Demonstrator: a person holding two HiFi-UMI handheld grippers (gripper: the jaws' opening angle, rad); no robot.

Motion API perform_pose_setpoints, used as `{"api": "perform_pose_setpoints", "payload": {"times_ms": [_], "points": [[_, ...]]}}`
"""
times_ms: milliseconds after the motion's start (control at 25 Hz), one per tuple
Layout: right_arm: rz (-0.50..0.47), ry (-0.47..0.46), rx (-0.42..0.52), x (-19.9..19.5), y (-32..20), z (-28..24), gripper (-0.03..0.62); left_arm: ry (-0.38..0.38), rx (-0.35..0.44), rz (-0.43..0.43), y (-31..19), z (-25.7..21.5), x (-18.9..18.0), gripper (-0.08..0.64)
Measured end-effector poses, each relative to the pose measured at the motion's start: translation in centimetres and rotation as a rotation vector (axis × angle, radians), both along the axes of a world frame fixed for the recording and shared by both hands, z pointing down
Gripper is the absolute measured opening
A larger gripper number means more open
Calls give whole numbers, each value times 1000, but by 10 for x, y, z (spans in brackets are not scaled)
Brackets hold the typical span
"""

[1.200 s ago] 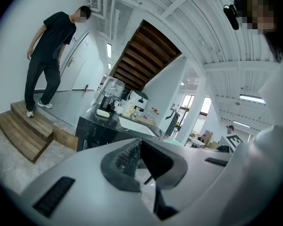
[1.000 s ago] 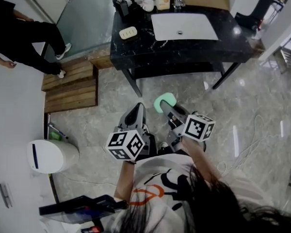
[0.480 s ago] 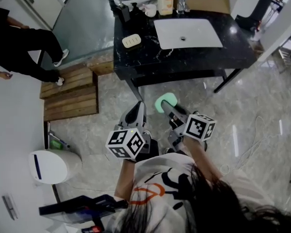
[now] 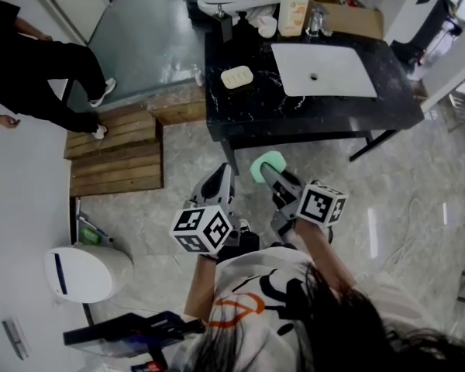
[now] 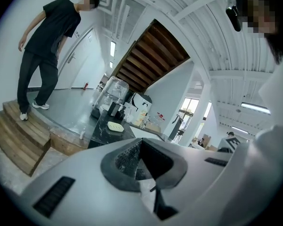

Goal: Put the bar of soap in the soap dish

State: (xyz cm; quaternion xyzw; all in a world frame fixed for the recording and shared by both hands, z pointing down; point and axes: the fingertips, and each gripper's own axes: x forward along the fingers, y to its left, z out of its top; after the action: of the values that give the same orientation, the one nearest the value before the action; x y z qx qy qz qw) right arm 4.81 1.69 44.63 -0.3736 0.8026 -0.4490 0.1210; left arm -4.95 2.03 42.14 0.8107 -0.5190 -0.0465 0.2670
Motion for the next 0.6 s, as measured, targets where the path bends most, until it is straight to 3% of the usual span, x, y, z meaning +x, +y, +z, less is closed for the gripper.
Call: {"api": "perform_pose_setpoints", "payload": {"times_ms": [240, 600], "points": [[20, 12, 9, -22, -19, -1, 112, 12, -14, 38, -21, 7, -18, 2], [66, 22, -5, -19, -30, 2, 114, 23, -30, 89, -32, 13, -14, 2]]}}
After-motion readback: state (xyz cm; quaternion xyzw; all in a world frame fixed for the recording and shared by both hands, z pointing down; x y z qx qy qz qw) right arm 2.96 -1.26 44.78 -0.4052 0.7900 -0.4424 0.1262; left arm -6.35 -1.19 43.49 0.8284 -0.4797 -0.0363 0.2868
